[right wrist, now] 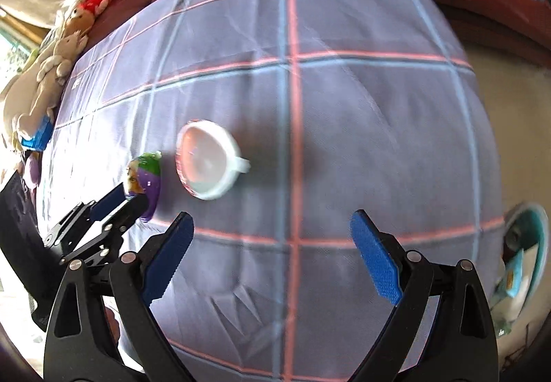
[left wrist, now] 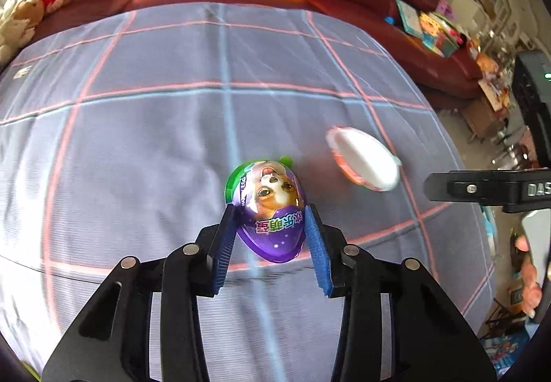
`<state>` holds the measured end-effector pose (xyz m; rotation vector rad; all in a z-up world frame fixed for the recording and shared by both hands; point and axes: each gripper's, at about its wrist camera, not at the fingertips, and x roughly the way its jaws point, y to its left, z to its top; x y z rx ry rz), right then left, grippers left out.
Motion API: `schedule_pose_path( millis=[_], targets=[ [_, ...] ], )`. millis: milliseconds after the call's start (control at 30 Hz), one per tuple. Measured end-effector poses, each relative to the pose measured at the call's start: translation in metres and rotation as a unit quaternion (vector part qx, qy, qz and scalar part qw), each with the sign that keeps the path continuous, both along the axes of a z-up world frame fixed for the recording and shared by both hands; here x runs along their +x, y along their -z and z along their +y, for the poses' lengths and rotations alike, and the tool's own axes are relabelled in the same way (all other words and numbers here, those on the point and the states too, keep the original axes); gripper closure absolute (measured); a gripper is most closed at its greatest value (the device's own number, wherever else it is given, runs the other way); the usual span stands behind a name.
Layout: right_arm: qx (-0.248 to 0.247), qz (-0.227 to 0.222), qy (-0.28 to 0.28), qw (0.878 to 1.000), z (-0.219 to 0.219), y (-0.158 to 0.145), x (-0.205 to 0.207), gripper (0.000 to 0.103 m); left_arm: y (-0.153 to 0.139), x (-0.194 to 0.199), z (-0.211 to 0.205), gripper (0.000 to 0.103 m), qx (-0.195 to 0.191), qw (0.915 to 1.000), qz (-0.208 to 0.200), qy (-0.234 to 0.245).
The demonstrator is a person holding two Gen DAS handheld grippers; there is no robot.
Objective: Collect trash
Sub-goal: 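Grasp the white red-rimmed cup with the right tool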
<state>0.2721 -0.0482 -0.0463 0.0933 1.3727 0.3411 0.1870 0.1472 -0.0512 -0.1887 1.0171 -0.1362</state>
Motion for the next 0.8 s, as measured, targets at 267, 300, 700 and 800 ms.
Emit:
schedule_pose_path(
  millis=[267, 300, 700, 800],
  targets=[
    [-0.028, -0.009, -0.054, 0.998, 0.055, 0.009, 0.023, 0.015, -0.003, -0.002, 0.034, 0.062, -0.005, 0.9999, 0.002, -0.011],
    [-0.032, -0.01, -0.058, 0.998, 0.059, 0.01, 0.025, 0.015, -0.003, -0.003, 0.036, 0.062, -0.007, 0.9999, 0.003, -0.011],
    [-0.051, -0.001, -0.07, 0.996, 0.071, 0.028, 0.031, 0.043, 0.003, -0.003, 0.037, 0.062, -0.016, 0.9998, 0.005, -0.009],
    [-0.038, -0.015, -0.064, 0.997, 0.069, 0.023, 0.026, 0.044, 0.004, -0.003, 0.037, 0.062, -0.02, 0.9997, 0.006, -0.012]
  ],
)
